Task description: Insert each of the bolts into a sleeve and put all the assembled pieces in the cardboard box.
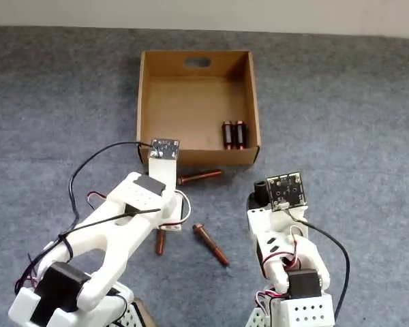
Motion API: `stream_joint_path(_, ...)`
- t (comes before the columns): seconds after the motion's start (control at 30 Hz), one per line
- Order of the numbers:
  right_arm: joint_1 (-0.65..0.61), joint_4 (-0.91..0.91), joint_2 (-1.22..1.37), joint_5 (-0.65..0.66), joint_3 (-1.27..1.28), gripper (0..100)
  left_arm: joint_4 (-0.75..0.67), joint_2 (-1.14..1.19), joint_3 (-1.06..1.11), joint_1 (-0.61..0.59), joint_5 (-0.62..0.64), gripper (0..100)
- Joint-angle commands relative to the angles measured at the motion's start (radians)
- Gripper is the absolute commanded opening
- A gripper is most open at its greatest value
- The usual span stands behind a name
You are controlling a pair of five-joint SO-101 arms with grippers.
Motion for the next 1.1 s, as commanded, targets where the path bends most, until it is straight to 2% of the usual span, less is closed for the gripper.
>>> stream_joint_path(0.0,0.01,0.005,-0.019,-0.002,0.025,0.6,-0.041,0.045,0.01,0.01,0.009,7)
stream_joint_path(0.1,0.01,0.005,-0.019,-0.002,0.024,0.6,-0.037,0.124,-0.021,0.005,0.014,7)
stream_joint_path(0.33,0.01,0.007,-0.021,-0.006,0.007,0.6,0.077,0.266,-0.168,0.008,0.009,6)
stream_joint_path(0.43,0.008,0.044,-0.021,-0.005,-0.048,0.6,0.087,0.28,-0.179,0.008,0.0,0)
stream_joint_path(0.57,0.005,0.14,-0.021,-0.003,-0.203,0.6,0.092,0.278,-0.176,0.007,-0.114,1)
stream_joint_path(0.67,0.004,0.183,-0.021,-0.003,-0.295,0.6,0.092,0.274,-0.177,0.004,-0.117,1)
stream_joint_path(0.77,0.002,0.188,-0.021,-0.008,-0.315,0.6,0.094,0.193,-0.174,0.005,-0.121,1)
stream_joint_path(0.9,-0.065,0.186,-0.021,-0.011,-0.295,0.6,0.155,-0.051,-0.174,0.01,-0.123,1)
stream_joint_path(1.07,-0.179,0.148,-0.021,-0.161,-0.266,0.6,0.236,-0.417,-0.173,0.004,-0.118,1)
